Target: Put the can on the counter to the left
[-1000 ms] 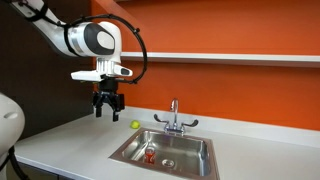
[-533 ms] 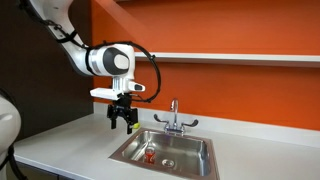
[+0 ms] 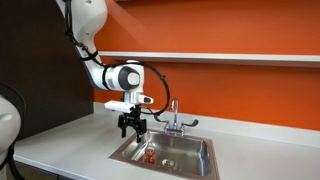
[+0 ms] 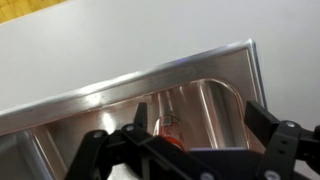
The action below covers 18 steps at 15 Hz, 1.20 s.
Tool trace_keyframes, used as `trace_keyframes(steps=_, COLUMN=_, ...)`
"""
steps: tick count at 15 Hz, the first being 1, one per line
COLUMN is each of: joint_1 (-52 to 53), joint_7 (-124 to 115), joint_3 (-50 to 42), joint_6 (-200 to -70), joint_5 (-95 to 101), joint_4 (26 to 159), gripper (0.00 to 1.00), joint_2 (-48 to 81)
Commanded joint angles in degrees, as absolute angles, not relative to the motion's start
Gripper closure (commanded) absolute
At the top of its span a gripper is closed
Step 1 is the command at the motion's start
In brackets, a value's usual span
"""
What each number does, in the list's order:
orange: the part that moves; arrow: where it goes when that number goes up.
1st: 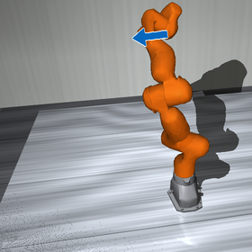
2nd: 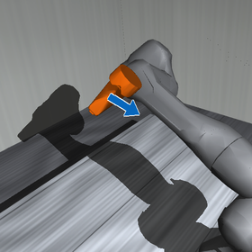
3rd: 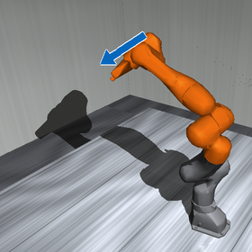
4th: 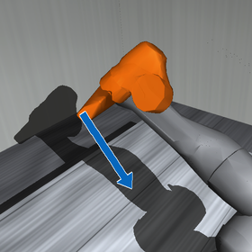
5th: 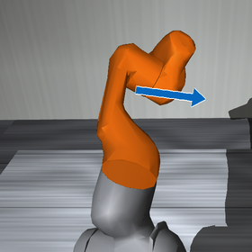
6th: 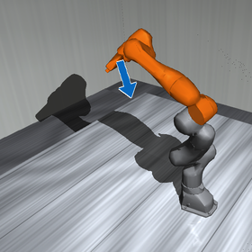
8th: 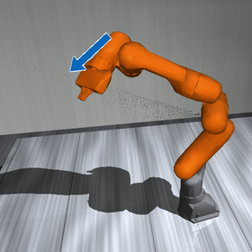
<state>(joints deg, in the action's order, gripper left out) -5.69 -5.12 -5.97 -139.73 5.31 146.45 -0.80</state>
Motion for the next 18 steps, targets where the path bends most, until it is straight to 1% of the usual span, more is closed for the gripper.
trace_keyframes(steps=1, joint_1=-6.3, joint_7=-4.2, joint_3=-6.7, joint_6=-141.3, joint_5=6.3, joint_4=142.0, gripper=0.0, joint_2=5.2)
trace_keyframes(steps=18, joint_1=-6.6, joint_7=-2.0, joint_3=-7.3, joint_6=-145.1, joint_5=3.5, joint_4=132.7, gripper=0.0, joint_2=20.1)
